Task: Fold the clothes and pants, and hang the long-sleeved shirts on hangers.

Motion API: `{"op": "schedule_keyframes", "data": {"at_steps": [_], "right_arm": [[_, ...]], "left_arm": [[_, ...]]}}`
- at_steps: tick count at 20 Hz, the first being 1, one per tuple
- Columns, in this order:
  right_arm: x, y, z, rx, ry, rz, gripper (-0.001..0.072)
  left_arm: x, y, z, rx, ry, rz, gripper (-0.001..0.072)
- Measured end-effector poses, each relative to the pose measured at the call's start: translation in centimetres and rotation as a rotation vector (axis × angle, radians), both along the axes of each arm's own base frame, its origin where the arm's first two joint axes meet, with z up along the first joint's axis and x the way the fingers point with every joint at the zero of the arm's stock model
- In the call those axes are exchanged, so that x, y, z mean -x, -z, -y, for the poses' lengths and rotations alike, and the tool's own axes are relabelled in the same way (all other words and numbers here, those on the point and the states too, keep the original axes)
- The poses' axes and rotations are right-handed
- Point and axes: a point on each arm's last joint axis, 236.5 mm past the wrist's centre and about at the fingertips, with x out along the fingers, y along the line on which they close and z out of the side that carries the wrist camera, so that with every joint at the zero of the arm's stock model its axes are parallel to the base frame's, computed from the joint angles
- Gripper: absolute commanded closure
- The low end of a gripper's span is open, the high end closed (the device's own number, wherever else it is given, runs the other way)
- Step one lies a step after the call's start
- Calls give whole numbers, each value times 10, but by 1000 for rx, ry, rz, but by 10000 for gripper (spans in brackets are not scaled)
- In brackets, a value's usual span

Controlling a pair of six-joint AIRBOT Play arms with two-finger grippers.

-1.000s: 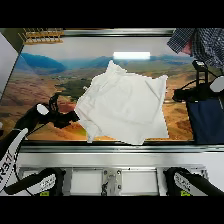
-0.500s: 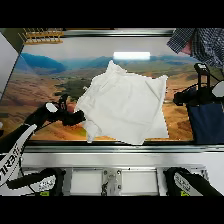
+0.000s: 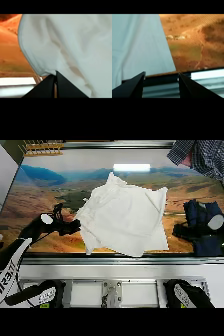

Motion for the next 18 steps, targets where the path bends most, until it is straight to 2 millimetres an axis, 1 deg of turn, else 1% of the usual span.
{"op": "schedule_keyframes", "data": {"at_steps": [1,2,4,5,7,8,12,15,16,17,18], "right_arm": [[18,18,-2,-32,79,-57,266],[31,33,-6,-68,155,-93,266],[47,62,-21,-153,296,-136,267],[49,72,-29,-195,354,-135,267],[47,86,-41,-268,447,-105,267],[43,90,-43,-289,479,-81,268],[24,95,-41,-328,557,17,270],[15,97,-41,-311,537,66,276],[12,98,-43,-306,519,78,356],[10,100,-45,-297,500,87,578],[11,103,-47,-288,476,86,673]], "left_arm": [[-1,-6,0,0,7,17,702],[-1,-11,0,0,14,31,702],[0,-18,4,1,38,47,702],[1,-20,6,1,49,55,702],[2,-22,11,1,69,62,702],[3,-23,13,1,79,66,702],[5,-24,19,1,104,70,702],[6,-24,20,0,110,71,702],[6,-24,20,0,111,72,702],[6,-24,21,0,112,72,702],[6,-25,20,0,111,72,702]]}}
